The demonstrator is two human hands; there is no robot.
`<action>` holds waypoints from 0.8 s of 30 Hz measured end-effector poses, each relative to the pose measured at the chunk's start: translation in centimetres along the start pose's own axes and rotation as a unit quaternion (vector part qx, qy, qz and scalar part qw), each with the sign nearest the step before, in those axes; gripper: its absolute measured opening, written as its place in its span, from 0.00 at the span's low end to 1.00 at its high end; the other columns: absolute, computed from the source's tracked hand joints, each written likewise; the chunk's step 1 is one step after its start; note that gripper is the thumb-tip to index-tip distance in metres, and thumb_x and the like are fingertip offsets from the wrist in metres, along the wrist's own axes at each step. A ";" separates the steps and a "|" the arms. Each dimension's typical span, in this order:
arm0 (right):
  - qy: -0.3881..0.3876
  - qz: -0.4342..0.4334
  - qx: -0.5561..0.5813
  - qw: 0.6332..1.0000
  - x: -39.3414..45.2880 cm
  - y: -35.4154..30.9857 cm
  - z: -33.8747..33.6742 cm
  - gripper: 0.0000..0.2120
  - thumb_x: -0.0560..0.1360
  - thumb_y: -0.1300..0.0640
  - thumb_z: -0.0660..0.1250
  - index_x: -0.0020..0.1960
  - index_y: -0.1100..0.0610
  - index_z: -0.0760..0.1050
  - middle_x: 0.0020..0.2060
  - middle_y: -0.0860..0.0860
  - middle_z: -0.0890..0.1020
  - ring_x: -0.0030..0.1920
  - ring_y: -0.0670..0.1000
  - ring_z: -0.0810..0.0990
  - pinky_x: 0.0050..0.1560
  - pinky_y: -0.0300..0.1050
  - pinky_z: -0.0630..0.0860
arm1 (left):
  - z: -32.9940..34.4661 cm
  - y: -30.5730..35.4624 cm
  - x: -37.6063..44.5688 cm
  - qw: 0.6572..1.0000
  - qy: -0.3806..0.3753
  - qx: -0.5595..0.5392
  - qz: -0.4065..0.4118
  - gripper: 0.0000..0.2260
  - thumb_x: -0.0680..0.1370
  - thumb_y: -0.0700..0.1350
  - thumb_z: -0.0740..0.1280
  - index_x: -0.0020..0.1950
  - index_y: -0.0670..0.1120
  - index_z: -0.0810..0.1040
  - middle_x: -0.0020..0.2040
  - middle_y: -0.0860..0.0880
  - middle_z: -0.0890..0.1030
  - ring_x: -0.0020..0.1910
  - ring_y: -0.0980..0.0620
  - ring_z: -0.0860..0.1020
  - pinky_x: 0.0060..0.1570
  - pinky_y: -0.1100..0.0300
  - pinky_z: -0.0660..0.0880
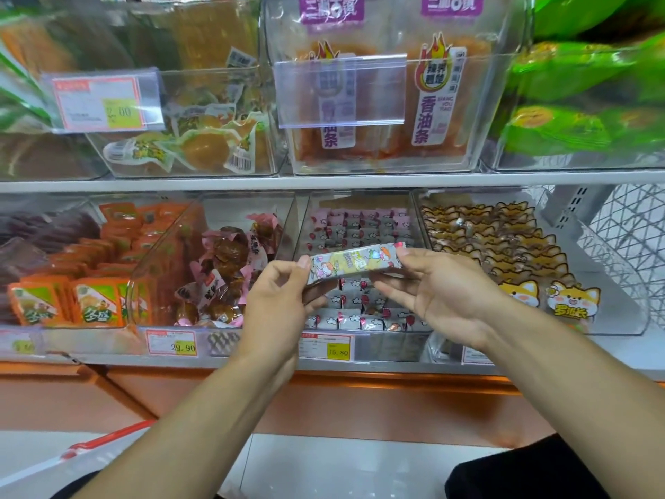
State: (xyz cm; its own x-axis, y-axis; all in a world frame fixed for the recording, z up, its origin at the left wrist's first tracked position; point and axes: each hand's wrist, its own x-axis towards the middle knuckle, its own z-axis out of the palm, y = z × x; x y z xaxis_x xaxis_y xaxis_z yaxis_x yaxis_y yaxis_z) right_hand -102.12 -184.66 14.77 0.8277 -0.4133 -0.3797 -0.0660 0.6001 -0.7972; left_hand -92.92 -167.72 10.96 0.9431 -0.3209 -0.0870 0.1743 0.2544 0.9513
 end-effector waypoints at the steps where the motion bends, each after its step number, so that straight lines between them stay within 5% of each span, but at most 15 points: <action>1: -0.001 0.000 0.002 1.000 0.1 0.0 0.0 0.09 0.83 0.66 0.60 0.62 0.65 0.74 0.52 0.64 0.85 0.51 0.61 0.87 0.45 0.50 0.85 | 0.0 -0.1 0.0 1.000 0.003 0.010 0.007 0.09 0.82 0.50 0.67 0.45 0.47 0.75 0.51 0.45 0.86 0.49 0.47 0.86 0.37 0.65 0.79; 10: -0.095 0.071 -0.088 0.989 -0.5 0.2 -0.2 0.22 0.72 0.46 0.75 0.59 0.59 0.80 0.46 0.63 0.86 0.48 0.63 0.87 0.45 0.50 0.84 | 0.3 -0.2 -0.8 0.994 -0.005 0.065 0.084 0.08 0.82 0.49 0.66 0.45 0.47 0.75 0.40 0.51 0.86 0.42 0.51 0.85 0.37 0.65 0.78; 16: -0.120 0.037 -0.105 0.986 -0.2 0.3 -0.5 0.12 0.76 0.60 0.72 0.59 0.60 0.79 0.49 0.60 0.86 0.44 0.56 0.86 0.48 0.47 0.84 | 0.6 0.3 -1.1 0.999 -0.036 -0.012 -0.016 0.13 0.80 0.54 0.67 0.52 0.43 0.77 0.45 0.47 0.86 0.45 0.45 0.86 0.42 0.57 0.83; 20: -0.132 -0.012 -0.171 0.976 0.0 0.5 -0.9 0.20 0.72 0.67 0.74 0.62 0.59 0.77 0.50 0.57 0.87 0.43 0.53 0.86 0.43 0.43 0.83 | 0.9 0.6 -1.4 0.993 -0.075 -0.020 -0.089 0.21 0.79 0.59 0.66 0.59 0.43 0.79 0.48 0.43 0.87 0.45 0.42 0.86 0.40 0.56 0.82; 24: -0.113 -0.080 -0.292 0.946 0.0 0.7 -1.2 0.19 0.67 0.72 0.77 0.53 0.55 0.82 0.47 0.55 0.87 0.46 0.51 0.85 0.44 0.40 0.81 | 1.0 0.8 -1.5 0.991 -0.101 -0.014 -0.089 0.20 0.78 0.57 0.69 0.58 0.42 0.81 0.49 0.44 0.87 0.44 0.45 0.86 0.41 0.58 0.82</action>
State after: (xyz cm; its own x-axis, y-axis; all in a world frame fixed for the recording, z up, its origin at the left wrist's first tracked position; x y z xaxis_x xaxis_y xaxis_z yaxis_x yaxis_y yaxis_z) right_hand -102.83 -185.05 13.67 0.9470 -0.2698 -0.1744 -0.1715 0.0344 -0.9846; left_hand -94.51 -167.91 12.09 0.8212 -0.5386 -0.1886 0.3427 0.2012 0.9176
